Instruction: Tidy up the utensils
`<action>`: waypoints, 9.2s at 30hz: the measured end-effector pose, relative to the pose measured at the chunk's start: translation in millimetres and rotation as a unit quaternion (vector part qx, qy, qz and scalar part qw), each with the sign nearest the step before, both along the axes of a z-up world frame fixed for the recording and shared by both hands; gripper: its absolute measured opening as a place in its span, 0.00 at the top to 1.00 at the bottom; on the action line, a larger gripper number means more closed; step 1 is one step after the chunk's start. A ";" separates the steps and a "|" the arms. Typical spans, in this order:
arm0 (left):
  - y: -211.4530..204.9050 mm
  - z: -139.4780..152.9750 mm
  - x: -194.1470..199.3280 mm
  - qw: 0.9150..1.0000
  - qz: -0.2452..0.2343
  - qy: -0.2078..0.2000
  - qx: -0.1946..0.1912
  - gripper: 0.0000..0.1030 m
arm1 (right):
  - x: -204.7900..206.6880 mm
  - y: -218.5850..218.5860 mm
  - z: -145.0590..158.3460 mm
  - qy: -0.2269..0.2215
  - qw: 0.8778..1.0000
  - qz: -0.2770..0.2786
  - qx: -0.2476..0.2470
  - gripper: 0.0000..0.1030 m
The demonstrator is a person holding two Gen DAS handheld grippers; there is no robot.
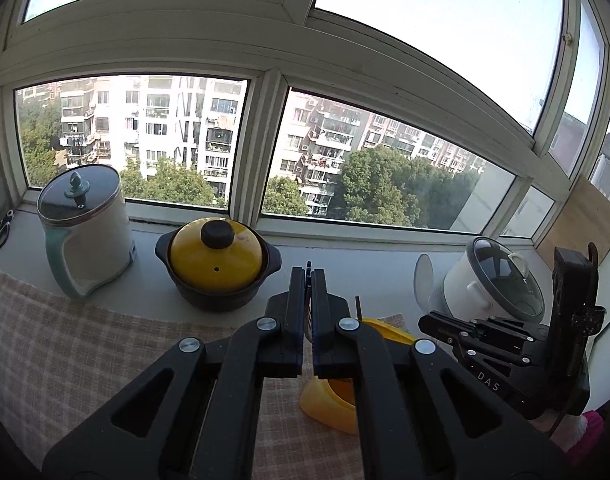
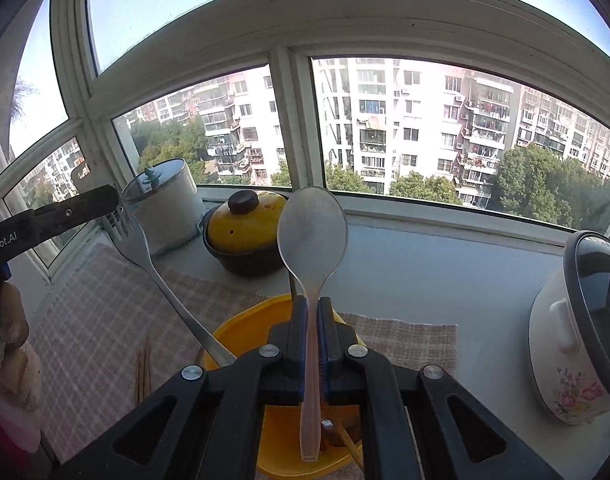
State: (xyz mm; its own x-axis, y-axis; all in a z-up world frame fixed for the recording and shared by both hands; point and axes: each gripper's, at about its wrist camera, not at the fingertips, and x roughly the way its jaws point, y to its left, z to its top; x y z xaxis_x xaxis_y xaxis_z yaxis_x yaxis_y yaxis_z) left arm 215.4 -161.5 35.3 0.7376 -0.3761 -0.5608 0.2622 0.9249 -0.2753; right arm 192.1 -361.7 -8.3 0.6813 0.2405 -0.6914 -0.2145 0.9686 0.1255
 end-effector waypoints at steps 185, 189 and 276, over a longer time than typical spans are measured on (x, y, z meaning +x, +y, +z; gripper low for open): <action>170.4 -178.6 -104.1 0.969 0.082 0.228 -0.044 0.97 | -74.3 149.3 -120.4 0.164 0.985 0.052 0.014 0.96; 164.0 -163.0 -113.3 0.974 0.076 0.208 -0.049 0.97 | -88.5 135.1 -102.6 0.144 0.988 0.042 0.042 0.96; -26.8 -4.7 47.5 0.994 -0.013 0.034 -0.100 0.97 | -6.8 -43.9 9.4 -0.035 0.991 -0.069 0.111 0.96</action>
State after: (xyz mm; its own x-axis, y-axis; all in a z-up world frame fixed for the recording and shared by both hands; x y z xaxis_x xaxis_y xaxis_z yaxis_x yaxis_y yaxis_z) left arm 262.9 -188.3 30.5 0.6898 -0.5033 -0.5205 0.2592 0.8429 -0.4715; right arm 185.3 -405.6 1.1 0.7626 0.2836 -0.5814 -0.0987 0.9393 0.3287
